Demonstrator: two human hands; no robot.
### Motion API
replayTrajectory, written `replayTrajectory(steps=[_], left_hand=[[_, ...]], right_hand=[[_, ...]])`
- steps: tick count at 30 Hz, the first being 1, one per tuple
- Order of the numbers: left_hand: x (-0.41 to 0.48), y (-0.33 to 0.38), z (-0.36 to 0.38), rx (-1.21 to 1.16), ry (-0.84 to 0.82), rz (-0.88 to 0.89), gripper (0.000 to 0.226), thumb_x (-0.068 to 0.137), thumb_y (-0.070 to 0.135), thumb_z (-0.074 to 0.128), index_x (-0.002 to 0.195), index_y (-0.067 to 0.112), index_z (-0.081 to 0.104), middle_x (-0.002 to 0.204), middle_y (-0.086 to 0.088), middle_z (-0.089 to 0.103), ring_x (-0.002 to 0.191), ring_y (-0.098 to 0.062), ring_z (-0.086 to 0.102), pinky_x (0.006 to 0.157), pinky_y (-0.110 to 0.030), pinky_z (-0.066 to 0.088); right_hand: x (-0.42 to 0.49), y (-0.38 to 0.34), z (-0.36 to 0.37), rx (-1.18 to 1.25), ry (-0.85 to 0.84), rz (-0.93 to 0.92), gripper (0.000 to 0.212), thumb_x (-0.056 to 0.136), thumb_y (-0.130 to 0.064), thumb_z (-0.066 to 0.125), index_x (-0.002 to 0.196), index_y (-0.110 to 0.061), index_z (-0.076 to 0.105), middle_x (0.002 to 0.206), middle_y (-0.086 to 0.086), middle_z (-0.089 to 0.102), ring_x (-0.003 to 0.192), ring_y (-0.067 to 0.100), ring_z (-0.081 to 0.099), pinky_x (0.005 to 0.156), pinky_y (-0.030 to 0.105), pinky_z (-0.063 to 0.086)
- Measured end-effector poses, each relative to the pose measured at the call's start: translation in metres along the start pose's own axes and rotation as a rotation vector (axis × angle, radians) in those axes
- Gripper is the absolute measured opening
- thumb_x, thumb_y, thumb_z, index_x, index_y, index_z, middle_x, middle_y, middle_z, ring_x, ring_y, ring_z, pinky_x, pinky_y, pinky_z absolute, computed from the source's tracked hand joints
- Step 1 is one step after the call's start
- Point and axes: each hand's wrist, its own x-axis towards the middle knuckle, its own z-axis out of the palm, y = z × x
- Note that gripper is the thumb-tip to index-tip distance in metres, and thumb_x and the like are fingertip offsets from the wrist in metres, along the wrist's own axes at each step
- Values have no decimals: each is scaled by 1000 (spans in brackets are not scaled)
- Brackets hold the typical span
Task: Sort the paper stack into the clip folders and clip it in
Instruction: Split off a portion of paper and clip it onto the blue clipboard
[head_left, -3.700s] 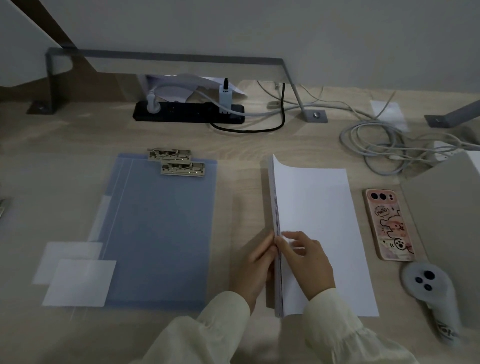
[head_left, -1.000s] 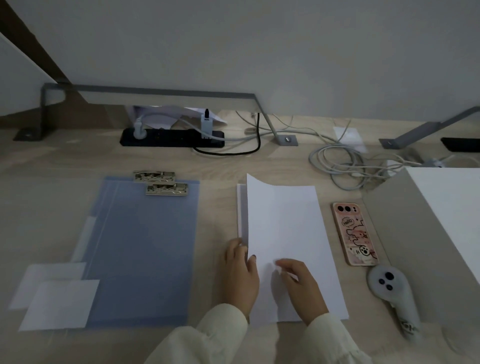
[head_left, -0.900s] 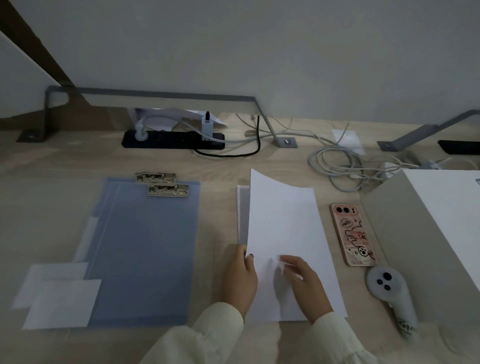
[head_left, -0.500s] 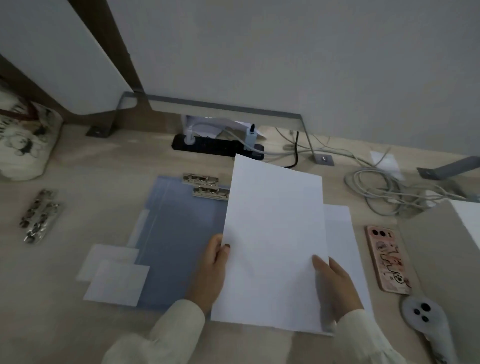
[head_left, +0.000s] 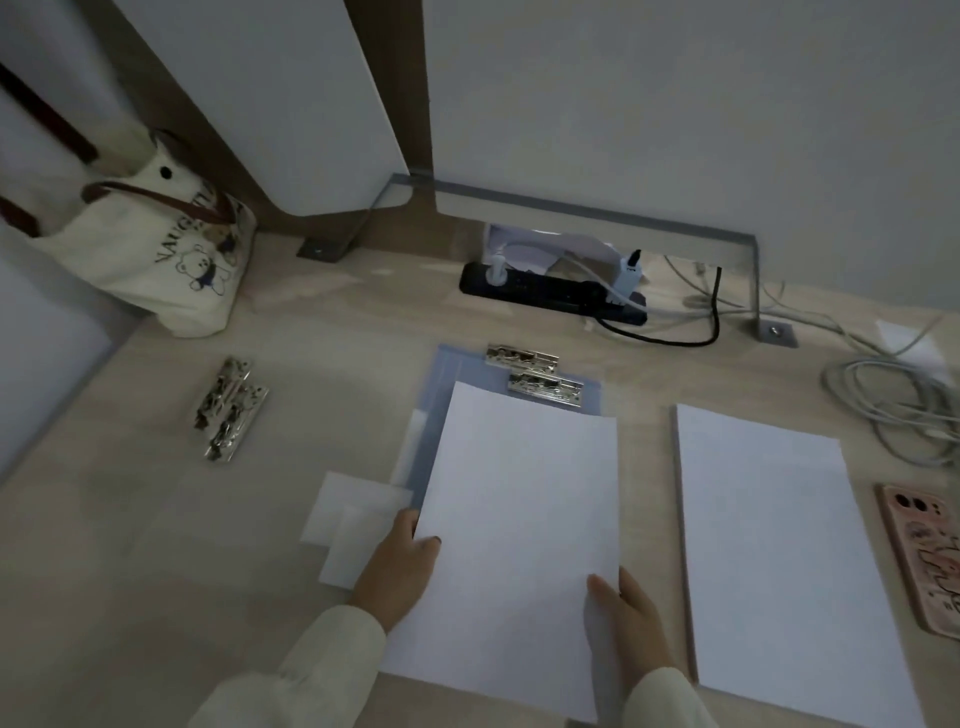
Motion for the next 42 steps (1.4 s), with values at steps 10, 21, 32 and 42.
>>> replayTrajectory(steps=[10,21,32,42], left_hand=[[38,13,-16,217,16,85,39,96,25,38,58,19,31,76,-15,55,76,-27,46,67,-30,31],[44,12,-19,288,-23,102,38,96,28,36,59,21,29,83,-23,56,71,-24,40,67,-31,31],[54,6,-21,247,-72,89,36,95,30,40,60,22,34,57,2,41,59,-19,40,63,-29,33],[54,4,-20,266,-59,81,34,96,37,37,64,25,35,61,5,45,66,-21,46,63,-31,34]], right_hand=[[5,5,2,-173,76,-11,18,85,1,52,85,-13,64,90,15,67,93,37,61,92,49,45],[-7,-16,2,-589,78,-50,45,86,-3,53,129,-9,41,100,13,58,86,26,55,81,32,43],[60,-121,78,-902,-22,-500,44,90,-11,49,133,-10,42,139,13,42,126,29,44,102,32,34],[123,-122,128,-1231,16,-705,60,84,0,37,143,-11,27,147,15,28,137,32,22,112,35,18]])
